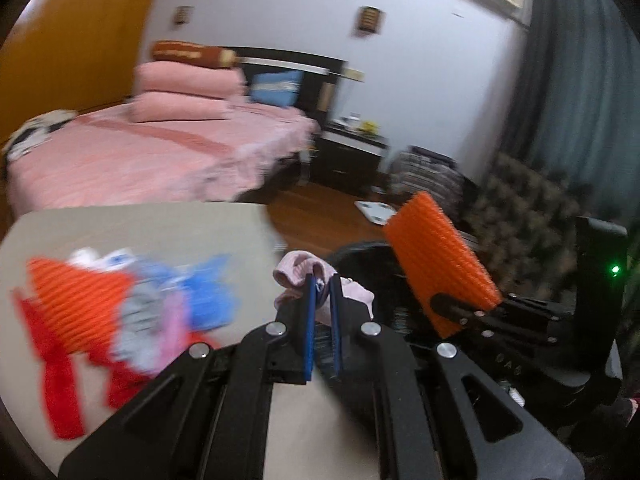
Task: Collect trash
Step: 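Carry both tools over the bin and open them, dropping the sleeve and sock, then grasp the red glove with the left tool while the right tool grasps the red plastic bag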
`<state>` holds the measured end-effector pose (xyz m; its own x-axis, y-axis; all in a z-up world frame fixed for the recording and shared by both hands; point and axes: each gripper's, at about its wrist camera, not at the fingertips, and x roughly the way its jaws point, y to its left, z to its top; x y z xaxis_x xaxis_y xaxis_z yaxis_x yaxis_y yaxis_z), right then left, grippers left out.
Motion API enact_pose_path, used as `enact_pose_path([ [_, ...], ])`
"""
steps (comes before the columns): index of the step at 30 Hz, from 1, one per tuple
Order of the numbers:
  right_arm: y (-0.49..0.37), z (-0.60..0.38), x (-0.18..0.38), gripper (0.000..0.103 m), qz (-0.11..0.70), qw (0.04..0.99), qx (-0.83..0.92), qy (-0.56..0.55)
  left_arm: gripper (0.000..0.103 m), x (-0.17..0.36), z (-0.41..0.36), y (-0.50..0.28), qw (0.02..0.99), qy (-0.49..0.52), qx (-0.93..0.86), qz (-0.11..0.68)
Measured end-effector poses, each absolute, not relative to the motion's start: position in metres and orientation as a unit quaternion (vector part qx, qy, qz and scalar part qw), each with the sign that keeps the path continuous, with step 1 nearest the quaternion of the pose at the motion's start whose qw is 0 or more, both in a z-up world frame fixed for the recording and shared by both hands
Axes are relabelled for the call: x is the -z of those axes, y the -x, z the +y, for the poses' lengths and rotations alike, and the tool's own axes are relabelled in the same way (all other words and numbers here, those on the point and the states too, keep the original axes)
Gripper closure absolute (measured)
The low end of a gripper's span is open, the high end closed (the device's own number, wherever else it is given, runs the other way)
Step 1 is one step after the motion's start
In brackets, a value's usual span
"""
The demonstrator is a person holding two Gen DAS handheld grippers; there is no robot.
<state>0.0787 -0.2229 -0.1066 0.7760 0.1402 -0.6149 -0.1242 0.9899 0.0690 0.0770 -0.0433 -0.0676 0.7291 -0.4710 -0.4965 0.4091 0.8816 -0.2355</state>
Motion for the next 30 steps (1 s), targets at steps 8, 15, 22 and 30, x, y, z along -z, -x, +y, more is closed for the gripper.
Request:
enact_pose_path([
  [8, -0.067, -0.278, 0.119, 0.051, 0.331, 0.943, 0.016, -0.022, 0.049, 0.085, -0.099, -0.093, 0.916, 0.034, 0.27, 0.293],
  [15, -0.075, -0.255, 0.112, 0.008, 0.304, 0.952, -0.015, -0.03, 0.019, 0.09, -0.006, -0.084, 0.948, 0.025, 0.126, 0.29],
  [22, -0.098, -0.16, 0.109, 0.006, 0.293, 0.948, -0.121, -0.017, 0.017, 0.097, 0.097, -0.073, 0.954, 0.01, -0.025, 0.3],
  [30, -0.112, -0.074, 0.144, 0.006, 0.299, 0.94, -0.163, 0.021, 0.017, 0.124, 0.156, -0.084, 0.935, 0.037, -0.083, 0.342],
])
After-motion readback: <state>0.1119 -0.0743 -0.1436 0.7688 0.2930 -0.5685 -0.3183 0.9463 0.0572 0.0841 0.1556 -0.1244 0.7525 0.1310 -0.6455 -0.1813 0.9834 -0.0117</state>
